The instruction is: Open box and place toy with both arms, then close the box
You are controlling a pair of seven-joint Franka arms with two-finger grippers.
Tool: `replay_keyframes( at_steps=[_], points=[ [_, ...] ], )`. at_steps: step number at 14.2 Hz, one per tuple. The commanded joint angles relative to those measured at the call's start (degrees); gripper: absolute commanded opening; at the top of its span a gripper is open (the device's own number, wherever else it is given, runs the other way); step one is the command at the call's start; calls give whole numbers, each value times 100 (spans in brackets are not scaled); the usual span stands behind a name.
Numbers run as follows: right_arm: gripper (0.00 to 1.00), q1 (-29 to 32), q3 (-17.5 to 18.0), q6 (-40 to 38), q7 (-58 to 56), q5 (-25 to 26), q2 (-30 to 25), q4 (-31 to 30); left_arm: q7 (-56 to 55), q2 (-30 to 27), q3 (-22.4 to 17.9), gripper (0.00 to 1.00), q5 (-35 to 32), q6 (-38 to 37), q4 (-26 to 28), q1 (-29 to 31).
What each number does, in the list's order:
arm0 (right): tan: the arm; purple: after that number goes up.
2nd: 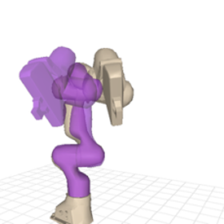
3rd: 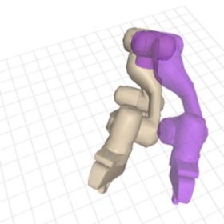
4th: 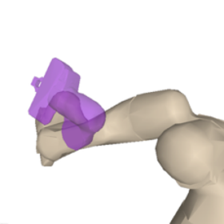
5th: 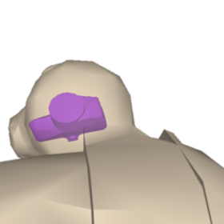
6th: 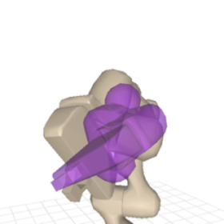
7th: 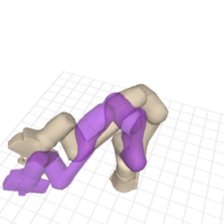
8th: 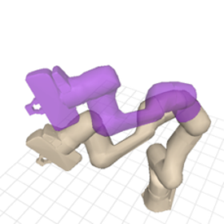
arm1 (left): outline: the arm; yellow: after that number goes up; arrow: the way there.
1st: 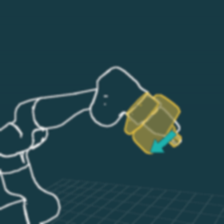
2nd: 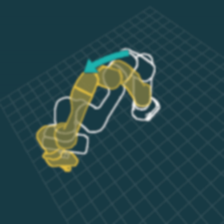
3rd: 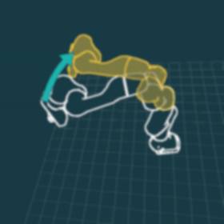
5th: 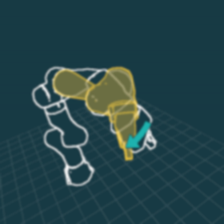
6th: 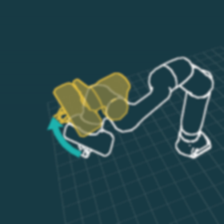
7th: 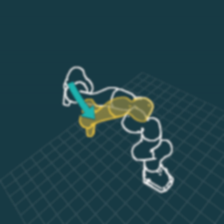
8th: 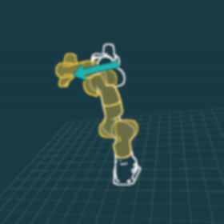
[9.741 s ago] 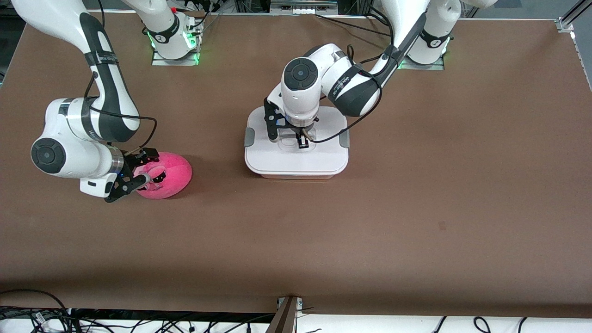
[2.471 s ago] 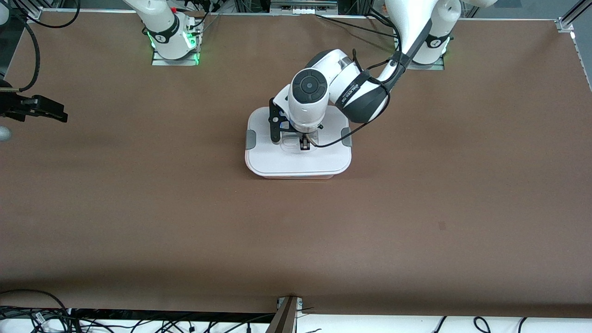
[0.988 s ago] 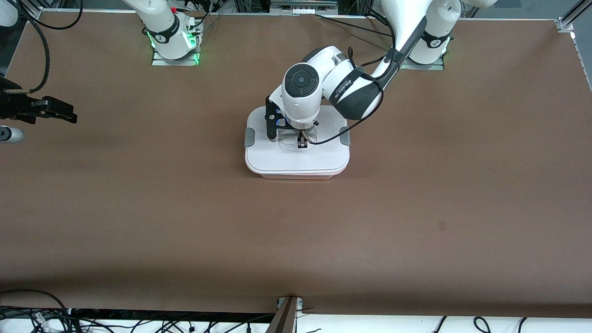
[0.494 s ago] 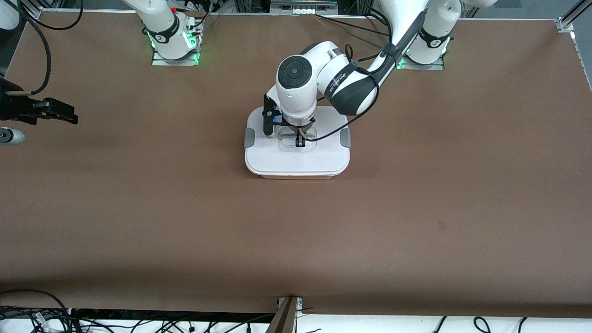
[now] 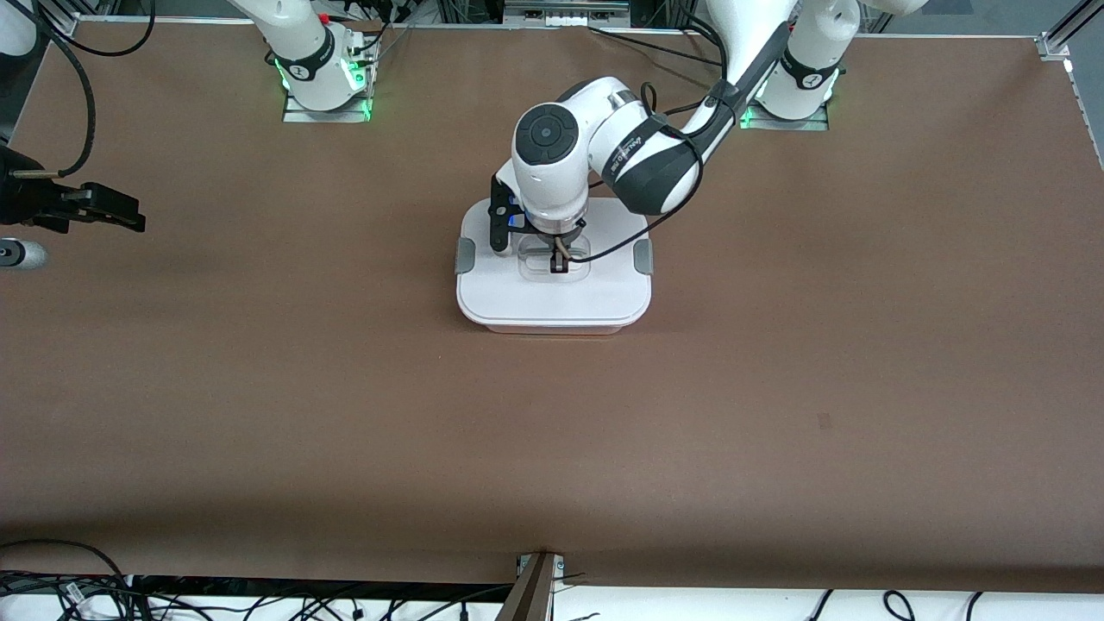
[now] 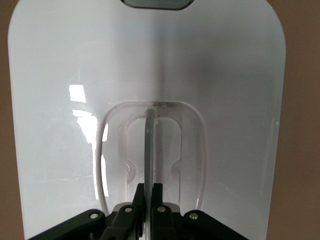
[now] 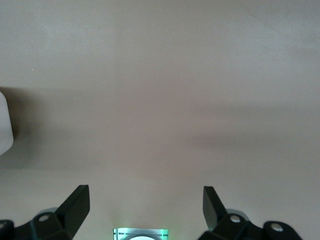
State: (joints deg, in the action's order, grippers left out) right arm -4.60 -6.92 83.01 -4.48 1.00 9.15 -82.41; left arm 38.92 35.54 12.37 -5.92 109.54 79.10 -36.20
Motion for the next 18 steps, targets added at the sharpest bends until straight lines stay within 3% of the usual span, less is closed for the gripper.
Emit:
replay_keyframes(
  at_steps=[1,4,5,6,9,13,18],
  points=[
    [100,-15,-37,14,-71,-83,-36,-12,-86,32,-86,0,-234,-134,27,-62],
    [100,-15,-37,5,-71,-83,-36,-12,-95,33,-95,0,-234,-117,18,-54],
    [100,-15,-37,14,-71,-83,-36,-12,-104,6,-95,56,-234,-143,9,-45],
    [100,-15,-37,14,-71,-83,-36,-12,-78,-55,-86,100,-217,-160,27,-1],
    [100,-6,-37,14,-71,-83,-36,-12,-235,-300,-95,100,-146,-187,35,86],
    [100,-6,-37,14,-71,-83,-36,-12,-596,-749,-112,100,170,-801,-17,473],
    [100,-23,-37,31,-80,-74,-27,6,-1106,-1277,-104,100,495,-1636,-35,1657]
  ],
)
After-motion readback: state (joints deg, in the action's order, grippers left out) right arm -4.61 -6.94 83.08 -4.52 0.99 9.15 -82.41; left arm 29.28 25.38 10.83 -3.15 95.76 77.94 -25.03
